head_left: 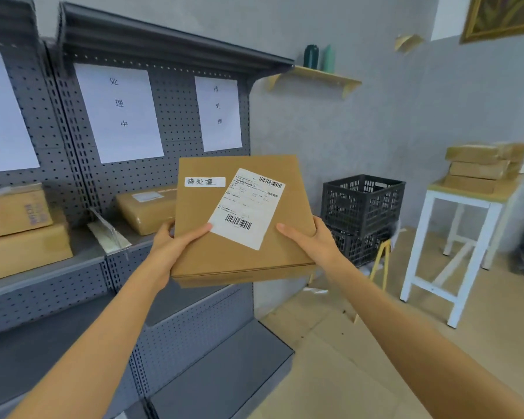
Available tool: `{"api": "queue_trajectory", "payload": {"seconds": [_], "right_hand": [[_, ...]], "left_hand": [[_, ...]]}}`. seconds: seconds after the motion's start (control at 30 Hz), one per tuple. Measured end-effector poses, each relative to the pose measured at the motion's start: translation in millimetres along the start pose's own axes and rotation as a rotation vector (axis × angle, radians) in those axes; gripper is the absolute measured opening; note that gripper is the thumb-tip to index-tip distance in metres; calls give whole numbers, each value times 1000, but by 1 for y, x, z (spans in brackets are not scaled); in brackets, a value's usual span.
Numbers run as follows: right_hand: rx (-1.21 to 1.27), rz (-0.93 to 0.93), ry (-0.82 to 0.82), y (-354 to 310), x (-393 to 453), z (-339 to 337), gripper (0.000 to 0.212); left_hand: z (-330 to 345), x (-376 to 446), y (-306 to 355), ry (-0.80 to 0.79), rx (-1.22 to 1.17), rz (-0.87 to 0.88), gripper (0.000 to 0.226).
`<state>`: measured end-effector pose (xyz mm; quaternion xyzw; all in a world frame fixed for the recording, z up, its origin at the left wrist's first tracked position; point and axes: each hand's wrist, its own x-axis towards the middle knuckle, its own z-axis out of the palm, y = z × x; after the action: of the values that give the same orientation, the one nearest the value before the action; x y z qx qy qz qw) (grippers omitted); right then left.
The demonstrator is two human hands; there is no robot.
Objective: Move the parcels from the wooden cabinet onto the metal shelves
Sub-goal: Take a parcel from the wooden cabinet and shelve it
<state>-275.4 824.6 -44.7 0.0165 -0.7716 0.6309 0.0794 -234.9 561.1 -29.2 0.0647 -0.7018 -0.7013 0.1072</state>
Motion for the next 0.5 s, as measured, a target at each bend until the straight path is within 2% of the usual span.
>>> {"api": "queue_trajectory", "payload": {"seconds": [0.27, 0.5], "right_hand": [[36, -21, -103, 9, 122, -35, 89], [36, -39, -123, 24, 226, -37, 79]], "left_hand": [[73, 75, 7, 120, 5, 29, 87], [115, 172, -1, 129, 33, 66, 90]]}}
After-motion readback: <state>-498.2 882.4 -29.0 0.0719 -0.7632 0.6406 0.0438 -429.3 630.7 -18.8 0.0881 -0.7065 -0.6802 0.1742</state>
